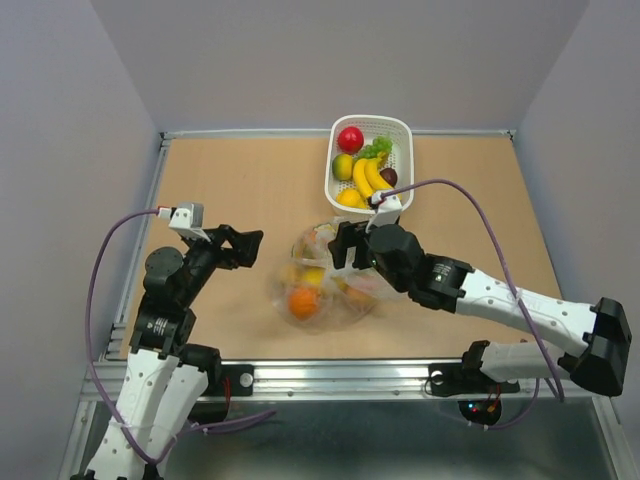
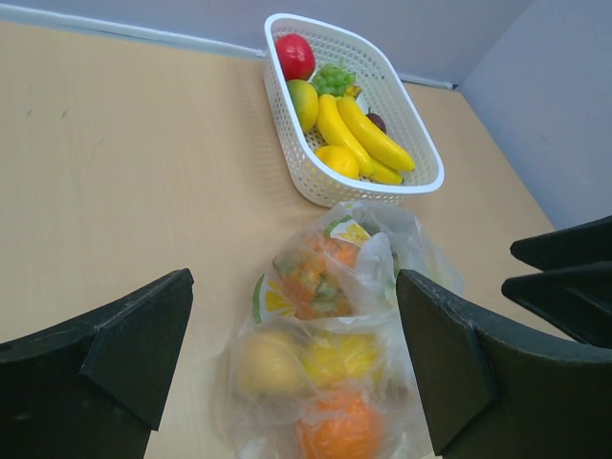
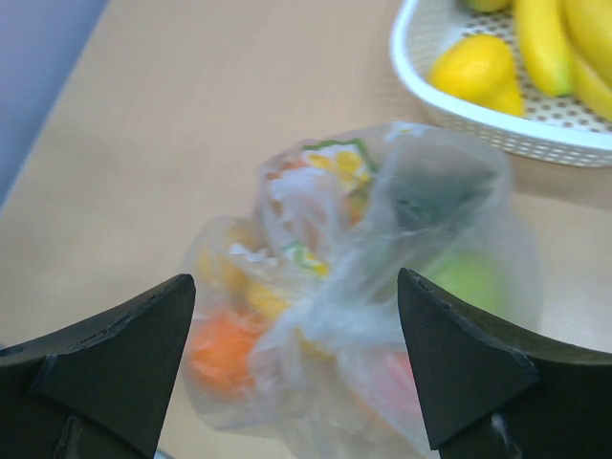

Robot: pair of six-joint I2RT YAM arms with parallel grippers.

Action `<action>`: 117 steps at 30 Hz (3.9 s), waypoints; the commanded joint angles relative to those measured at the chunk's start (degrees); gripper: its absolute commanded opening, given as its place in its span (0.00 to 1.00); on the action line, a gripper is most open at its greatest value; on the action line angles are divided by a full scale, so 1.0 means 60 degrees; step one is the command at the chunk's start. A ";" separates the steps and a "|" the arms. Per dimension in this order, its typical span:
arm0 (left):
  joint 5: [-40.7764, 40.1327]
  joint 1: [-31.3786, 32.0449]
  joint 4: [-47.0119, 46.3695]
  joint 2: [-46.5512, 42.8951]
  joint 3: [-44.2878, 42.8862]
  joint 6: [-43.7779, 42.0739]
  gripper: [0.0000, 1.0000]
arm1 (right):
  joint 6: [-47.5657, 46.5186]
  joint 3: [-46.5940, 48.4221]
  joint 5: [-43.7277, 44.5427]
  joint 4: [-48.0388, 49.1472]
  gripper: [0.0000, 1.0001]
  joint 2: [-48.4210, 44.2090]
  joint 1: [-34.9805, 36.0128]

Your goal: Untie the knot of the plastic bag and take out the fruit

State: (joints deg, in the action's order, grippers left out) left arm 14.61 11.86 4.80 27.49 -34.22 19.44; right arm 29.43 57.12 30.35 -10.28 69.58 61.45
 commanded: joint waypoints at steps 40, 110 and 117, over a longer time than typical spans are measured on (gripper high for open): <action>-0.7752 0.9435 -0.1327 0.6800 -0.0962 0.3219 0.55 | 0.2551 -0.3617 -0.1879 0.2124 0.01 -0.1460 -0.1892; -0.9655 0.9932 0.4414 0.6404 -0.4228 0.2075 0.88 | -0.3191 0.0235 -0.3578 -0.3677 0.00 -0.1298 -0.2009; -1.1282 1.0050 0.5484 0.7401 -0.4712 0.3248 0.86 | -0.3220 0.0017 -0.3813 -0.3677 0.00 -0.1811 -0.2009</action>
State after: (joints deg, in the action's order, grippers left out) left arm -44.38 72.01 33.12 71.31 -59.46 34.46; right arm 9.96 59.00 8.12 -33.08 61.10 49.19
